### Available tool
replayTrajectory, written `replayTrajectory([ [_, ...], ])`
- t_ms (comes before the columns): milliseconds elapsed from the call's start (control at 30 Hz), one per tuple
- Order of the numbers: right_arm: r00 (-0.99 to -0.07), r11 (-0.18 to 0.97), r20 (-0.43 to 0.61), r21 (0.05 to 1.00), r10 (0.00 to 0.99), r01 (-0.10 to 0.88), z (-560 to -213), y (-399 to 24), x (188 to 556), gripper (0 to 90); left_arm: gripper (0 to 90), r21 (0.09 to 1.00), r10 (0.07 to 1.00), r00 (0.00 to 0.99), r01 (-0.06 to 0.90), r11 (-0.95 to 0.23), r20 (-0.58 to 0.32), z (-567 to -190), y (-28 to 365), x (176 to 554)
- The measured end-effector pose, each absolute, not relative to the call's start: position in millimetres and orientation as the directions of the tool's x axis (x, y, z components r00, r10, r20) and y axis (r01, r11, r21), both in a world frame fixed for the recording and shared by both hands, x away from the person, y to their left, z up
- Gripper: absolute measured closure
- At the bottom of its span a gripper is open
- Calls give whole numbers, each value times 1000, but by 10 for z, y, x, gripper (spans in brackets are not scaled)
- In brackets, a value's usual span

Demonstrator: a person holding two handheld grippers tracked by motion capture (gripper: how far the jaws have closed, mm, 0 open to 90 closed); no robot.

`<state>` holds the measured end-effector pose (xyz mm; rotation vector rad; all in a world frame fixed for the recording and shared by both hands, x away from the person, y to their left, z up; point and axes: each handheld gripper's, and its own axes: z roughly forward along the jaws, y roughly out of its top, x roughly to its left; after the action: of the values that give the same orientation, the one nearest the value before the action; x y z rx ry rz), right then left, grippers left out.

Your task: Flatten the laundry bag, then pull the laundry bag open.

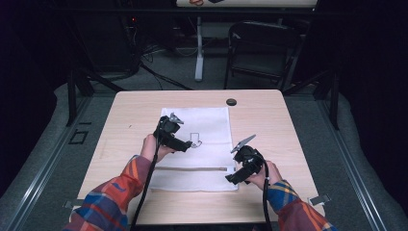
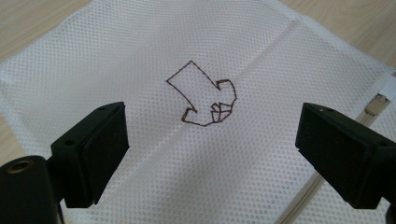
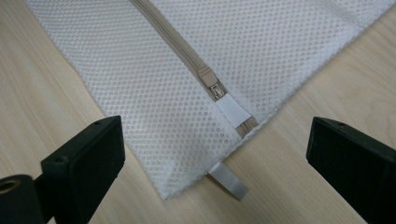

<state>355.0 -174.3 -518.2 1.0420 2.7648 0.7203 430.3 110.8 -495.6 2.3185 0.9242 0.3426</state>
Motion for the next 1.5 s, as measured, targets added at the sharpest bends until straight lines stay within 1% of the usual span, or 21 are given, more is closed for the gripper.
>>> replayTrajectory([
  [400,-740,640,56,461,670,614,-5204,-1839,3587,65,89,633,649,761,506,-586,-8,-4963,971,4168],
  [500,-741,643,53,459,669,613,-5209,-1854,3598,95,94,640,631,776,494,-589,-18,-4993,910,4144],
  [600,-740,638,51,468,671,611,-5207,-1875,3603,146,105,642,613,790,481,-596,-23,-5018,838,4124],
  [700,-730,624,52,478,682,618,-5208,-1882,3601,156,106,647,600,799,477,-595,-37,-5031,786,4109],
  [733,-729,620,60,481,682,620,-5210,-1888,3611,181,106,652,582,812,468,-596,-51,-5049,727,4088],
  [867,-728,615,47,499,684,610,-5201,-1901,3616,234,136,651,543,838,444,-615,-58,-5106,607,4043],
  [933,-732,616,49,504,680,606,-5209,-1902,3620,286,151,638,524,849,442,-630,-70,-5149,545,4025],
  [967,-732,616,49,504,680,606,-5209,-1902,3620,286,157,638,524,849,442,-630,-70,-5149,545,4025],
  [1000,-731,610,57,510,680,607,-5220,-1901,3619,330,169,635,500,861,436,-638,-89,-5193,489,4005],
  [1033,-729,608,57,509,682,609,-5226,-1896,3619,357,183,633,490,867,429,-645,-89,-5206,466,3996],
  [1067,-728,606,58,510,683,610,-5238,-1885,3620,389,202,633,487,869,423,-648,-83,-5220,440,3985],
  [1133,-735,624,46,494,676,605,-5252,-1873,3625,447,235,639,470,876,421,-643,-105,-5242,405,3980],
  [1233,-743,636,44,485,668,601,-5290,-1849,3631,503,305,638,447,888,406,-654,-107,-5266,358,3969],
  [1267,-751,652,39,468,659,597,-5290,-1846,3642,518,320,640,444,890,403,-654,-107,-5277,341,3961],
  [1400,-751,655,34,465,659,595,-5315,-1822,3654,614,423,632,416,905,377,-677,-94,-5329,269,3929],
  [1467,-751,658,30,460,659,596,-5326,-1809,3660,654,453,624,400,912,364,-691,-89,-5357,240,3921],
  [1500,-750,656,31,462,661,597,-5331,-1804,3662,688,467,617,399,913,362,-699,-83,-5368,225,3915],
])
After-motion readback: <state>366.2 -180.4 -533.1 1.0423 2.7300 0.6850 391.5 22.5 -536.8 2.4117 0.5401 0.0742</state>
